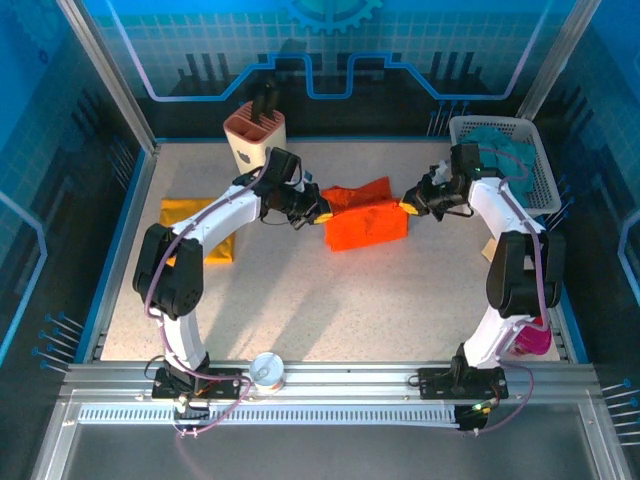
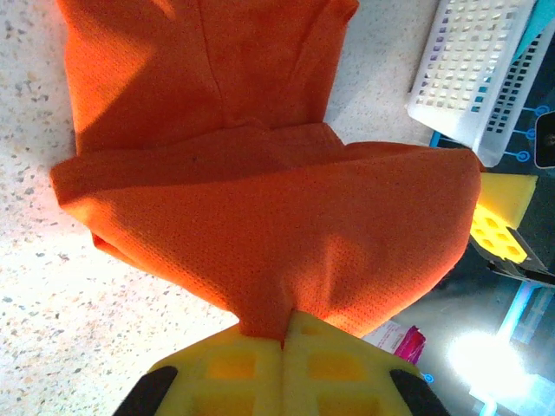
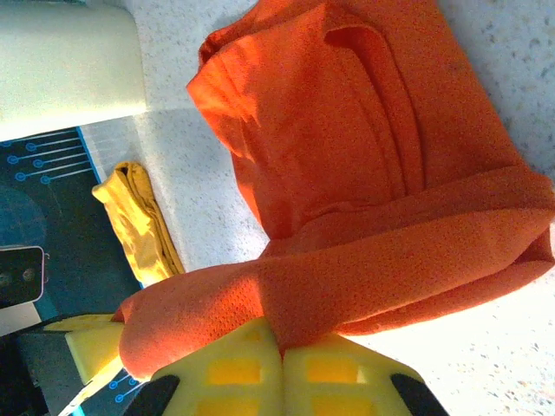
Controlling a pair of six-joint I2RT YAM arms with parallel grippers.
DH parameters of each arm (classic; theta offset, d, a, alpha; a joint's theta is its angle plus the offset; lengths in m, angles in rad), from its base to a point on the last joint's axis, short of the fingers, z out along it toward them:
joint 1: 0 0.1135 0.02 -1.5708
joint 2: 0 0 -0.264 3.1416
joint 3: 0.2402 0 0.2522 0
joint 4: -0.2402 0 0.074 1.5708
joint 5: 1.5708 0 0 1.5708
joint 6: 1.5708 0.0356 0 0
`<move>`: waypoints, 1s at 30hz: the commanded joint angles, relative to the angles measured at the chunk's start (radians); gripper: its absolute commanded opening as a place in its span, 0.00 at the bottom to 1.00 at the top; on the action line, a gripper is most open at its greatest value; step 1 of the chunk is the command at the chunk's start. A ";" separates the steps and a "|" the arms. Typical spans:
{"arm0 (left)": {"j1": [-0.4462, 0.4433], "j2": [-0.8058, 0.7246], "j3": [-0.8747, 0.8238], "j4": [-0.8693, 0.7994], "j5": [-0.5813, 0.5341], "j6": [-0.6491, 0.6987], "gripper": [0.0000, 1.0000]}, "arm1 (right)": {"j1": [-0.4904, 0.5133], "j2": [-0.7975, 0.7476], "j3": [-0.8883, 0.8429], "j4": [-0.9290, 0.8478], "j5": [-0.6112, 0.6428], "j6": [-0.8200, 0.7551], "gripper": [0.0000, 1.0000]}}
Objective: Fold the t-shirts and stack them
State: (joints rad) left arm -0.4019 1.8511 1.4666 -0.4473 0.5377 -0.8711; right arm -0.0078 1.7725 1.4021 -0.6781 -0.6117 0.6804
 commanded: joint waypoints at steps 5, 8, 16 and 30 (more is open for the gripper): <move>0.007 -0.031 -0.016 -0.031 0.050 0.034 0.00 | 0.026 -0.066 -0.046 -0.007 -0.011 0.003 0.00; -0.007 -0.087 -0.092 -0.006 0.049 0.039 0.00 | 0.031 -0.151 -0.145 0.011 0.001 0.008 0.00; -0.130 -0.298 -0.393 0.079 -0.014 -0.023 0.00 | 0.040 -0.386 -0.409 -0.022 0.017 -0.007 0.00; -0.497 -0.804 -0.688 0.010 -0.304 -0.341 0.00 | 0.105 -1.049 -0.701 -0.393 0.070 0.081 0.00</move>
State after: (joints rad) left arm -0.8452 1.1187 0.8013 -0.3836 0.3344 -1.1011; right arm 0.0772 0.8116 0.7170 -0.9298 -0.5533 0.7113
